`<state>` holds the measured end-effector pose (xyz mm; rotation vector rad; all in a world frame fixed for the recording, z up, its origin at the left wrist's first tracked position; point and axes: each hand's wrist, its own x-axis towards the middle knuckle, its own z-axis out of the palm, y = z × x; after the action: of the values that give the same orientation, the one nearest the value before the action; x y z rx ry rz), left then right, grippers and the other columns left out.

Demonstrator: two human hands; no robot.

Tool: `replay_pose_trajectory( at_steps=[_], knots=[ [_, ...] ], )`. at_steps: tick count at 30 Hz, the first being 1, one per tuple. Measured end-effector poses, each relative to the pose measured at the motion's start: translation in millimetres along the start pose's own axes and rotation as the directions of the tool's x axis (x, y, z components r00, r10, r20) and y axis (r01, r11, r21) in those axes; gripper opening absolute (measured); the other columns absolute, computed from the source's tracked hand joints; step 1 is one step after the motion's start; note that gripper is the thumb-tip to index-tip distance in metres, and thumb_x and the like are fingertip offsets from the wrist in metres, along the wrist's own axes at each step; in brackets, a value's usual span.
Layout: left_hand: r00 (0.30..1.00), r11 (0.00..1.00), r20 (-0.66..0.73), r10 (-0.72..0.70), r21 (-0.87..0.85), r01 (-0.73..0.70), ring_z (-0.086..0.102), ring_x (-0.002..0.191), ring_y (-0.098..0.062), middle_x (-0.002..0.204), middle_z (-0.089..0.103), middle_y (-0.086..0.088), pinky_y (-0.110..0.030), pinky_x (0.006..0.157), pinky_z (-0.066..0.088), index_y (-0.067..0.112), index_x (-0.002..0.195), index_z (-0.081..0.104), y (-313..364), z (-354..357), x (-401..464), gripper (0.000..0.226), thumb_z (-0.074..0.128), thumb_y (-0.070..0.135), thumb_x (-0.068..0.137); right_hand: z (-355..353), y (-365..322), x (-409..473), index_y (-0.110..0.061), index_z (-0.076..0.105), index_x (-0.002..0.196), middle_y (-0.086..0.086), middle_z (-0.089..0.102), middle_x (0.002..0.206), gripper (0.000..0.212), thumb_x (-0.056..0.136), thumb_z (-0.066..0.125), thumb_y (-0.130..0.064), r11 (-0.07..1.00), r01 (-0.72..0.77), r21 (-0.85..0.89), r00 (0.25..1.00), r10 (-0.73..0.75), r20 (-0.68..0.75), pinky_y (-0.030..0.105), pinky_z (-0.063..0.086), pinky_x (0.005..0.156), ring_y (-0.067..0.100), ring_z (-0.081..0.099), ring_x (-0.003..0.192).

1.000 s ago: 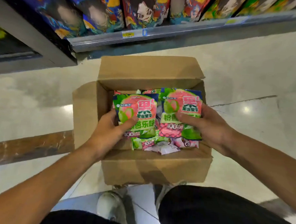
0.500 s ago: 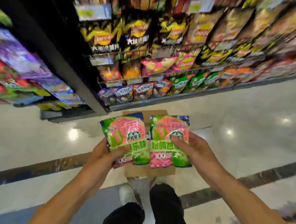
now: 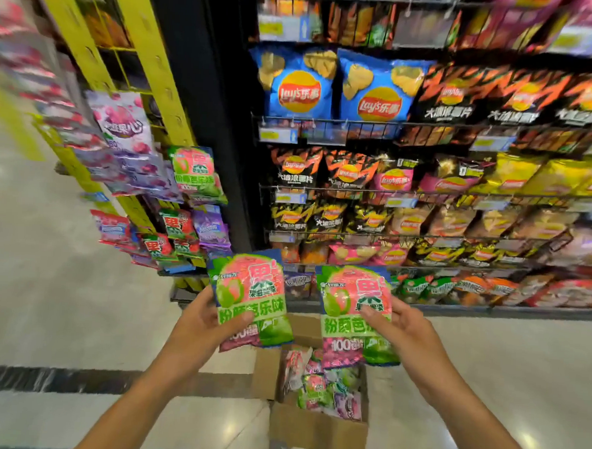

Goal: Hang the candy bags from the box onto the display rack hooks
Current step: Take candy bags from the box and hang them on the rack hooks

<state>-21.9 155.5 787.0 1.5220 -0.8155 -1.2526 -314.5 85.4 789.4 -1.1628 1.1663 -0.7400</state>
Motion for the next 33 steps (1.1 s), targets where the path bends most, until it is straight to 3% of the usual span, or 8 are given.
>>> replay_pose_trajectory(
  at_steps=[3,7,10,14,19,25,31,33],
  knots=[
    [0.993,0.999,-0.110,0.040,0.004,-0.040,0.075,0.096,-0.018,0.108,0.077,0.003,-0.024,0.071,0.060,0.026,0.122,0.057,13,-3,-28,0.048,0.076,0.012,0.080,7,-15,4,-0.036,0.053,0.135,-0.023,0.071,0.116,0.053,0.087,0.074,-0.028,0.997,0.081,0.011,0.996,-0.081,0.043,0.021,0.053,0.096,-0.006,0.067,0.107],
    [0.969,0.993,-0.220,0.114,0.013,-0.114,0.074,0.099,-0.019,0.111,0.076,0.003,-0.029,0.077,0.062,0.031,0.122,0.055,27,-9,-49,0.051,0.077,0.015,0.079,22,-34,12,-0.042,0.053,0.098,-0.039,0.068,0.075,0.034,0.091,0.069,-0.013,0.988,0.152,0.029,0.979,-0.154,0.136,0.000,0.046,0.062,-0.022,0.063,0.077],
    [0.944,0.986,-0.286,0.165,0.037,-0.161,0.073,0.100,-0.018,0.111,0.075,0.005,-0.034,0.081,0.062,0.031,0.125,0.056,36,-17,-62,0.053,0.078,0.016,0.079,40,-49,10,-0.042,0.050,0.090,-0.038,0.061,0.063,0.038,0.093,0.066,-0.007,0.986,0.163,0.033,0.969,-0.166,0.184,-0.002,0.043,0.055,-0.026,0.058,0.064],
    [0.914,0.975,-0.341,0.220,0.049,-0.217,0.072,0.104,-0.021,0.114,0.073,0.008,-0.046,0.085,0.061,0.030,0.127,0.056,49,-45,-75,0.052,0.077,0.017,0.081,71,-58,26,-0.040,0.057,0.102,-0.035,0.070,0.075,0.030,0.094,0.065,-0.012,0.974,0.227,0.022,0.940,-0.225,0.255,0.001,0.046,0.057,-0.021,0.064,0.072],
    [0.877,0.967,-0.411,0.249,0.055,-0.249,0.072,0.104,-0.019,0.114,0.073,0.009,-0.041,0.082,0.062,0.035,0.123,0.057,51,-105,-81,0.055,0.080,0.027,0.073,122,-78,36,-0.030,0.066,0.117,-0.015,0.077,0.103,0.027,0.092,0.069,-0.020,0.967,0.251,-0.046,0.930,-0.227,0.287,0.013,0.056,0.065,0.000,0.073,0.089],
    [0.862,0.948,-0.404,0.307,0.052,-0.314,0.072,0.096,-0.009,0.105,0.074,0.017,-0.024,0.070,0.060,0.038,0.115,0.056,54,-199,-73,0.047,0.077,0.015,0.081,204,-96,50,-0.043,0.058,0.097,-0.037,0.070,0.081,0.029,0.090,0.071,-0.018,0.943,0.320,-0.095,0.924,-0.288,0.250,0.005,0.049,0.058,-0.018,0.065,0.074],
    [0.884,0.945,-0.346,0.315,0.033,-0.324,0.074,0.095,-0.017,0.104,0.075,0.008,-0.034,0.075,0.063,0.028,0.117,0.058,66,-292,-52,0.048,0.079,0.015,0.076,294,-100,66,-0.045,0.061,0.116,-0.018,0.069,0.123,0.044,0.076,0.080,-0.043,0.929,0.332,-0.165,0.941,-0.313,0.133,0.037,0.054,0.100,0.006,0.063,0.116],
    [0.890,0.941,-0.313,0.331,0.039,-0.337,0.073,0.096,-0.018,0.105,0.075,0.006,-0.038,0.077,0.063,0.027,0.117,0.058,71,-314,-37,0.047,0.078,0.014,0.076,312,-100,69,-0.047,0.062,0.109,-0.030,0.069,0.108,0.034,0.081,0.079,-0.037,0.929,0.331,-0.162,0.943,-0.320,0.091,0.019,0.055,0.087,-0.011,0.064,0.104]
  ],
)
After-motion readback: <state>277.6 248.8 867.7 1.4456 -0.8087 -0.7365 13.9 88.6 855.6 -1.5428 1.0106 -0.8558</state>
